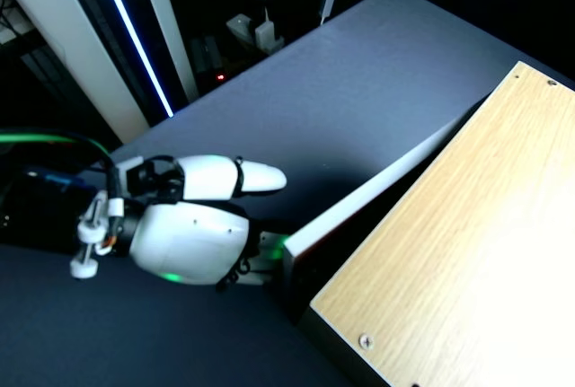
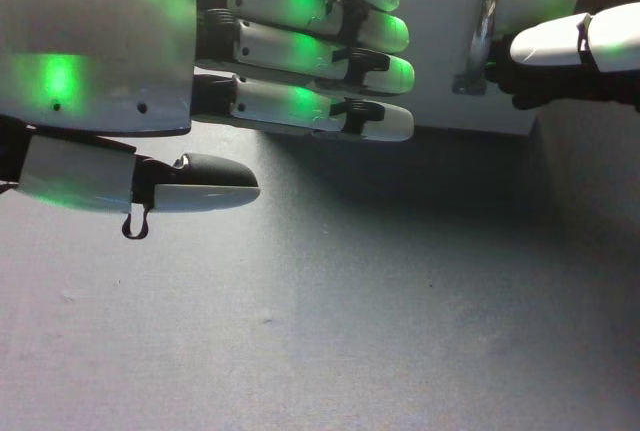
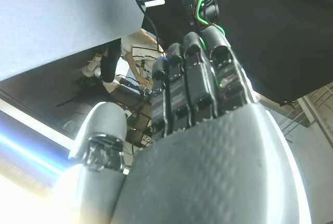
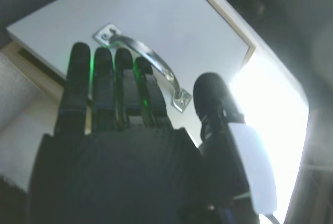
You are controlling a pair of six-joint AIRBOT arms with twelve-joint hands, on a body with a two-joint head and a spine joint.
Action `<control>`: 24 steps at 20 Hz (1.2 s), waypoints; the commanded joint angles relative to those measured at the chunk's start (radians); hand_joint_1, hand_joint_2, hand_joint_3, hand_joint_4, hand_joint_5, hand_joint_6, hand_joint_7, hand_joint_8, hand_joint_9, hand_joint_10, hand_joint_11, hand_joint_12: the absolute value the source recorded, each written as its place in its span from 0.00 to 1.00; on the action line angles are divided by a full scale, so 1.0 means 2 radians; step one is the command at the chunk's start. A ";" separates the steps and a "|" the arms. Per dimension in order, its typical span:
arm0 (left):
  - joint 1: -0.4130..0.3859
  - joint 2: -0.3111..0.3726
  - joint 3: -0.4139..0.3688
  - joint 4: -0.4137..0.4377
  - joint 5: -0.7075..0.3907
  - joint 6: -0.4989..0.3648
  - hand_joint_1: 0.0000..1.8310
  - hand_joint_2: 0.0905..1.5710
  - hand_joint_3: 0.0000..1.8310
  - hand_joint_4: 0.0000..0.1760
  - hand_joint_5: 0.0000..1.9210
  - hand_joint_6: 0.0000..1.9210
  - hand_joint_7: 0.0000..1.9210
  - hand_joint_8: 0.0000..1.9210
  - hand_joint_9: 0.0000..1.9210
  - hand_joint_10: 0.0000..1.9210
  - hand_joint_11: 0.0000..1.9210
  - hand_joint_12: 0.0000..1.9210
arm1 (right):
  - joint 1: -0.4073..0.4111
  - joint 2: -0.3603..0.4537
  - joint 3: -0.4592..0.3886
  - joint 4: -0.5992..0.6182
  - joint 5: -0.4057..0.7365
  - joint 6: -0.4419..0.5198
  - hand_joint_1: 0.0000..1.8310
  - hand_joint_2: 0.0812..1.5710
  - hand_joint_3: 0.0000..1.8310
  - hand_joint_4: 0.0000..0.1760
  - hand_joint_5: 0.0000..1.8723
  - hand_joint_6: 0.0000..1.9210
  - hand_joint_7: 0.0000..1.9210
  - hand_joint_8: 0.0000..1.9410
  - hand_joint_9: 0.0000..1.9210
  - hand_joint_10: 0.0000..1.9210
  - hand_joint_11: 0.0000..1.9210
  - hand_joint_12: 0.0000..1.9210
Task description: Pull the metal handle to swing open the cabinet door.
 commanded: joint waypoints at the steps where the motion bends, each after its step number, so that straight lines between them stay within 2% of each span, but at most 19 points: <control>1: -0.006 0.003 -0.001 -0.048 -0.008 0.003 0.00 1.00 0.09 0.00 0.15 0.00 0.15 0.00 0.15 0.00 0.00 0.34 | 0.003 0.006 -0.003 0.016 0.056 0.004 0.00 1.00 0.01 0.00 0.09 0.00 0.10 0.00 0.09 0.00 0.00 0.27; 17: -0.006 0.003 -0.001 -0.048 -0.008 0.003 0.00 1.00 0.10 0.00 0.16 0.00 0.16 0.00 0.15 0.00 0.00 0.34 | -0.014 0.034 -0.028 -0.015 0.084 0.004 0.00 1.00 0.01 0.00 0.09 0.00 0.10 0.00 0.08 0.00 0.00 0.26; 24: -0.006 0.003 -0.001 -0.048 -0.008 0.003 0.00 1.00 0.09 0.00 0.16 0.00 0.16 0.00 0.15 0.00 0.00 0.34 | -0.025 0.044 -0.023 -0.022 0.107 0.004 0.00 1.00 0.01 0.00 0.09 0.00 0.10 0.00 0.09 0.00 0.00 0.27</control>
